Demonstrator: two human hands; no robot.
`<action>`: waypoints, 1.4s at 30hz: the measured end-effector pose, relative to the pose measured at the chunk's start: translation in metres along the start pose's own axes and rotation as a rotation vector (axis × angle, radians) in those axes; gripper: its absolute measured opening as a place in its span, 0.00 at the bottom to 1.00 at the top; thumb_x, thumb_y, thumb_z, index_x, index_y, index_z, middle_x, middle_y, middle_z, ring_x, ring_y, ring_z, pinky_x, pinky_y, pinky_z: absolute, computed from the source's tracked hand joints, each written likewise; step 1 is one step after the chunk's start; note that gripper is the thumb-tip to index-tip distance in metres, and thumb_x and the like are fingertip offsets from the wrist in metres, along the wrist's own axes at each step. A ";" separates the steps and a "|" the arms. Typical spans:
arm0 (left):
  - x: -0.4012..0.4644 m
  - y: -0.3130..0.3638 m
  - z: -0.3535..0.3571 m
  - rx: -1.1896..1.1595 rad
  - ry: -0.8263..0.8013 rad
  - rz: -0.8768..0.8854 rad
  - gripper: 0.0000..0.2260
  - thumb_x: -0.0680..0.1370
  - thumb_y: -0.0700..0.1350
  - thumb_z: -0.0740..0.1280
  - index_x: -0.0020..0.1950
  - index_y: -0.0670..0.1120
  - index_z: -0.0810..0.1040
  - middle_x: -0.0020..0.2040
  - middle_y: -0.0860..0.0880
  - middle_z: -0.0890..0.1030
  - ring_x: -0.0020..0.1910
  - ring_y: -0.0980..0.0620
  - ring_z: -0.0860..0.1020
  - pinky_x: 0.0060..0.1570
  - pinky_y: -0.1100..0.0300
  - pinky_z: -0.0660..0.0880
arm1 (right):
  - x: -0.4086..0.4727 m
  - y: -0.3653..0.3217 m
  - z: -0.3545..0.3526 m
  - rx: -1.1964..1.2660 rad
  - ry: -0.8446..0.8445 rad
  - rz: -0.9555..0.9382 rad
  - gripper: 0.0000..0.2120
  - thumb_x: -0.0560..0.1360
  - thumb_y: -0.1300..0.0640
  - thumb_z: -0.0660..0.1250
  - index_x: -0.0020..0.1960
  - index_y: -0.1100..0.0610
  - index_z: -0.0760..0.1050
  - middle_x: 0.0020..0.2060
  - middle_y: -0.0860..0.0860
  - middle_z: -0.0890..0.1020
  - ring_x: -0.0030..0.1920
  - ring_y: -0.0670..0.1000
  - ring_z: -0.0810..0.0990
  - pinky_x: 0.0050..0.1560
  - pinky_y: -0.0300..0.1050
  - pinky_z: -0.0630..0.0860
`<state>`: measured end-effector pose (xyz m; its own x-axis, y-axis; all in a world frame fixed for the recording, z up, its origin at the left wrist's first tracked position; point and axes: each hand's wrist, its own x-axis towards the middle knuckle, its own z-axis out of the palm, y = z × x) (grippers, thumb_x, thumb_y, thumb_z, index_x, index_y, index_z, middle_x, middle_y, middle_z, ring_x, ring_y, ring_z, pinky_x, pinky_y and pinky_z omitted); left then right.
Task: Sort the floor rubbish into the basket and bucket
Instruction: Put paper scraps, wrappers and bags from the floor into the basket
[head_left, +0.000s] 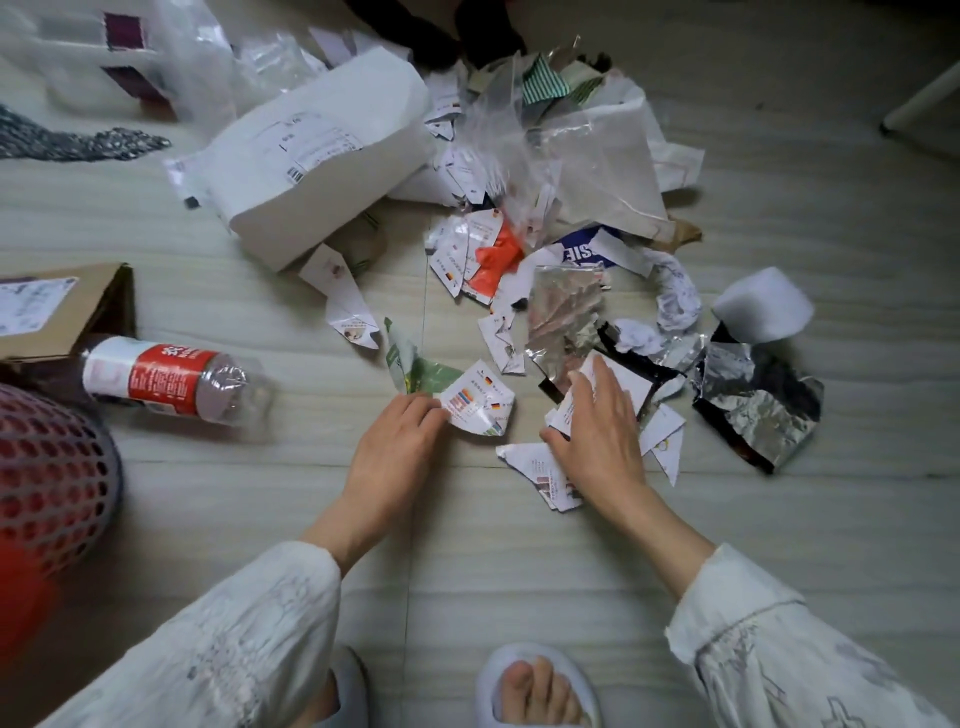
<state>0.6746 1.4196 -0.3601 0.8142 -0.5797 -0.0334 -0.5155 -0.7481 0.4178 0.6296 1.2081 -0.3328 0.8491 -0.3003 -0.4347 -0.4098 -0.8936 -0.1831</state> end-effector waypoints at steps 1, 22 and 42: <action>-0.001 0.001 -0.002 -0.020 -0.018 -0.031 0.14 0.65 0.33 0.73 0.48 0.43 0.78 0.45 0.46 0.80 0.45 0.45 0.78 0.37 0.58 0.78 | -0.002 0.001 -0.002 -0.027 -0.026 0.039 0.33 0.76 0.51 0.64 0.75 0.59 0.52 0.76 0.57 0.49 0.76 0.56 0.47 0.74 0.53 0.48; -0.020 0.039 -0.171 -0.393 0.358 -0.391 0.07 0.75 0.35 0.63 0.50 0.39 0.80 0.48 0.42 0.81 0.48 0.44 0.78 0.49 0.60 0.69 | -0.072 -0.052 -0.156 0.027 0.255 -0.099 0.22 0.75 0.71 0.54 0.68 0.61 0.66 0.50 0.61 0.80 0.47 0.59 0.79 0.42 0.47 0.72; -0.190 -0.070 -0.349 -0.288 0.756 -0.882 0.14 0.74 0.35 0.63 0.58 0.40 0.78 0.55 0.38 0.79 0.57 0.40 0.76 0.59 0.54 0.68 | -0.162 -0.353 -0.217 0.548 0.026 -0.477 0.16 0.75 0.68 0.57 0.58 0.62 0.79 0.58 0.57 0.80 0.61 0.54 0.75 0.59 0.40 0.69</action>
<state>0.6494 1.6944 -0.0663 0.8578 0.5057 0.0915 0.2995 -0.6367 0.7105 0.7096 1.4997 -0.0064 0.9819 0.0663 -0.1775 -0.0956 -0.6357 -0.7660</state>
